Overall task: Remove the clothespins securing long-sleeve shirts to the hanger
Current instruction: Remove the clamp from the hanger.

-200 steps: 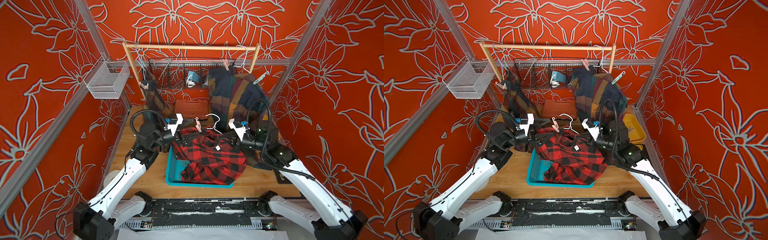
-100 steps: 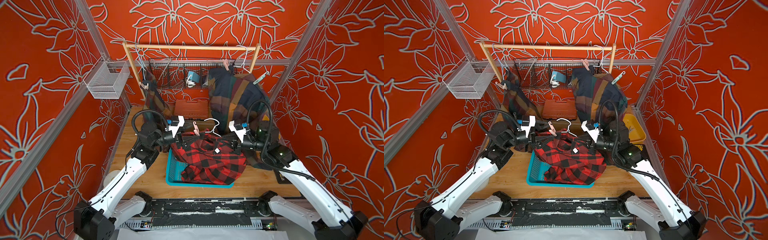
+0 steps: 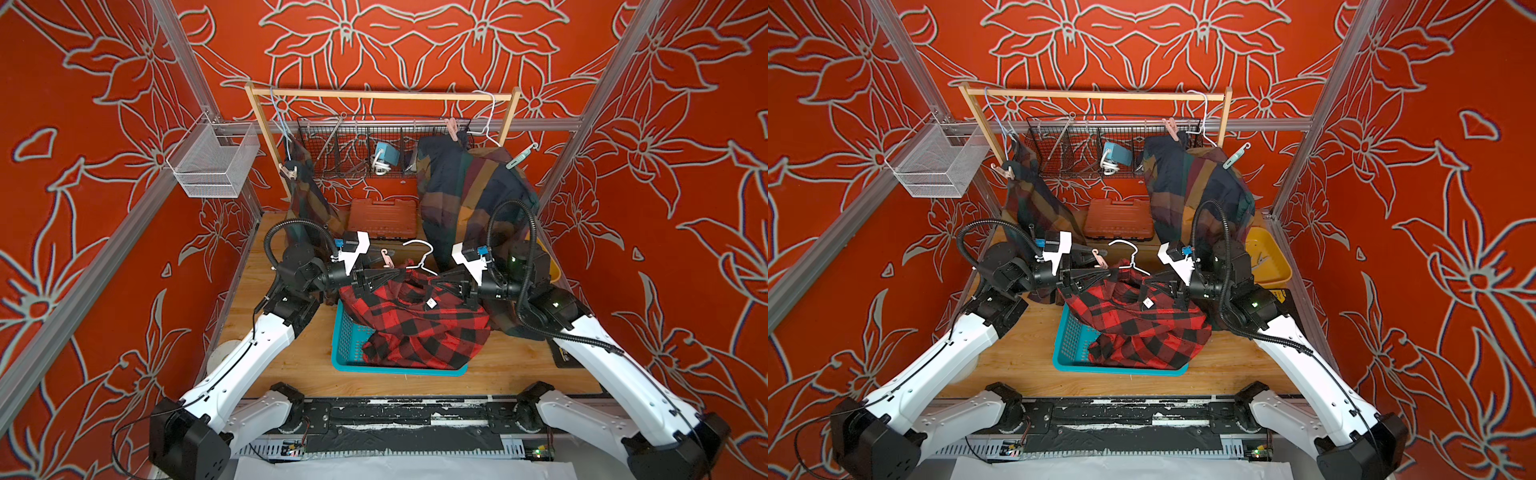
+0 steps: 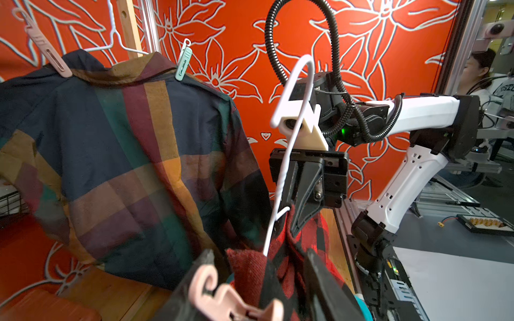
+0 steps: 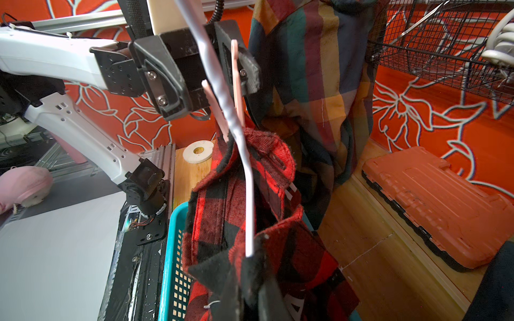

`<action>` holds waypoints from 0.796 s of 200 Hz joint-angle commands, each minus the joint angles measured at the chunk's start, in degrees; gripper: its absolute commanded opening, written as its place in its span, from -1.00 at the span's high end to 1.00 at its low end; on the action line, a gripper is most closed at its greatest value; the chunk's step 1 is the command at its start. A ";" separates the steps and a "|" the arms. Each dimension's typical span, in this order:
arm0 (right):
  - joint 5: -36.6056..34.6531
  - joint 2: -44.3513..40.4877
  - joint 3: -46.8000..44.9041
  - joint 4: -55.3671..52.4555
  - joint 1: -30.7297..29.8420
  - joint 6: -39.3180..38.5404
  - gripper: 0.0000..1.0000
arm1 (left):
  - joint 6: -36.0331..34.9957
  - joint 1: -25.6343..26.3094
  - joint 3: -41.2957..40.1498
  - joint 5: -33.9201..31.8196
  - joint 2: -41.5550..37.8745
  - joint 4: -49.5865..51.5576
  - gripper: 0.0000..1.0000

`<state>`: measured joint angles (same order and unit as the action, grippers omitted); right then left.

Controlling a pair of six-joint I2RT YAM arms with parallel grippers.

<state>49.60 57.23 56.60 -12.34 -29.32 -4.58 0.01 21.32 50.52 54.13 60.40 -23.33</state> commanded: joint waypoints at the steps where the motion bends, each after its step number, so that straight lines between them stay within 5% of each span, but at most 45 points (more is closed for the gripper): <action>1: 2.41 -0.12 1.67 2.94 -0.35 -1.37 1.00 | -0.01 -0.32 1.17 2.21 0.42 -1.81 0.05; 61: 2.71 0.25 1.94 3.02 -0.69 -1.33 1.00 | 0.16 -0.24 1.42 3.05 1.12 -1.80 0.25; 115: 2.18 0.29 1.86 3.26 -0.89 -1.01 1.00 | 0.08 -0.23 1.61 2.96 0.95 -1.50 1.00; 159: -1.79 1.27 2.46 1.51 -0.74 2.14 1.00 | -0.74 -0.23 2.22 2.30 -0.05 0.18 1.00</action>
<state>49.43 57.89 56.60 -12.01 -29.91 -4.12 0.03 21.28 50.72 55.59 61.36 -23.49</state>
